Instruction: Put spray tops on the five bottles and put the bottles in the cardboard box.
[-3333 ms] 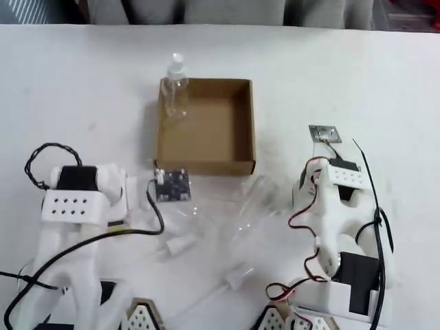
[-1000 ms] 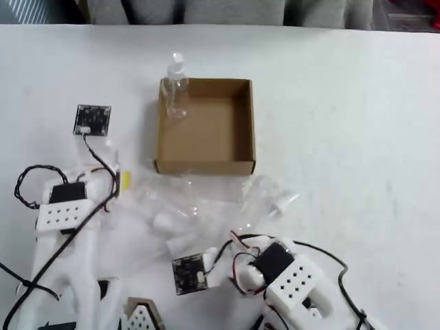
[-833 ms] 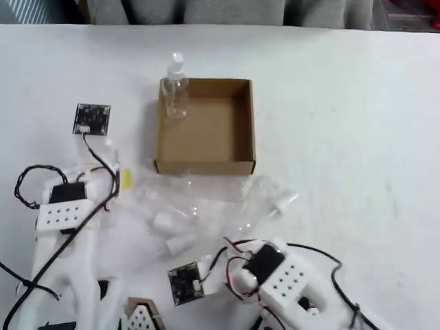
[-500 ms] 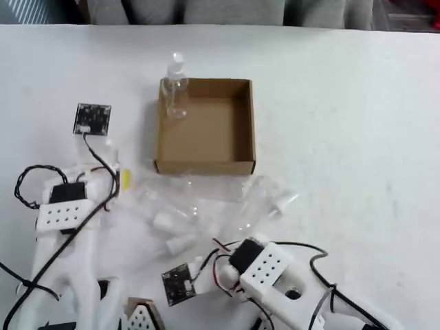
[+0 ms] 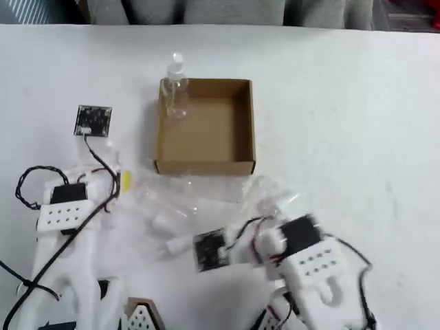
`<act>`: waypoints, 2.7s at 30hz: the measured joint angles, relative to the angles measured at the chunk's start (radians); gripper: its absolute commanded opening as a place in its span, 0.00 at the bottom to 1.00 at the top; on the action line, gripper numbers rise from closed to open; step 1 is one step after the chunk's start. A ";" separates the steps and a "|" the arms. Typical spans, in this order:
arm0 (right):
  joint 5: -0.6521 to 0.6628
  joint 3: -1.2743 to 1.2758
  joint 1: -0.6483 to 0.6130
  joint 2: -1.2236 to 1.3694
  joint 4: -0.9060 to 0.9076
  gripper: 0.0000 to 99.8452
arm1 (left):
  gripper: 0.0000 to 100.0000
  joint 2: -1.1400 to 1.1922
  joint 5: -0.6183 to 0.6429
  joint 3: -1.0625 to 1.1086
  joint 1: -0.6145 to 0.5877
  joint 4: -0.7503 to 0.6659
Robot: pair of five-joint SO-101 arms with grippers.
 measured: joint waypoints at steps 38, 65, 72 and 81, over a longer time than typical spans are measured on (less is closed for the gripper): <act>0.299 -0.235 0.945 0.681 -0.677 0.25 | 0.02 0.000 0.000 0.000 0.000 0.000; -1.616 -0.189 0.944 0.557 -0.430 0.20 | 0.02 0.000 0.000 0.000 0.000 0.015; -1.754 -0.186 0.824 0.557 -0.479 0.20 | 0.02 0.000 0.000 0.000 0.000 0.015; -1.795 -0.155 0.798 0.608 -0.586 0.20 | 0.02 0.000 -0.037 0.000 0.000 0.015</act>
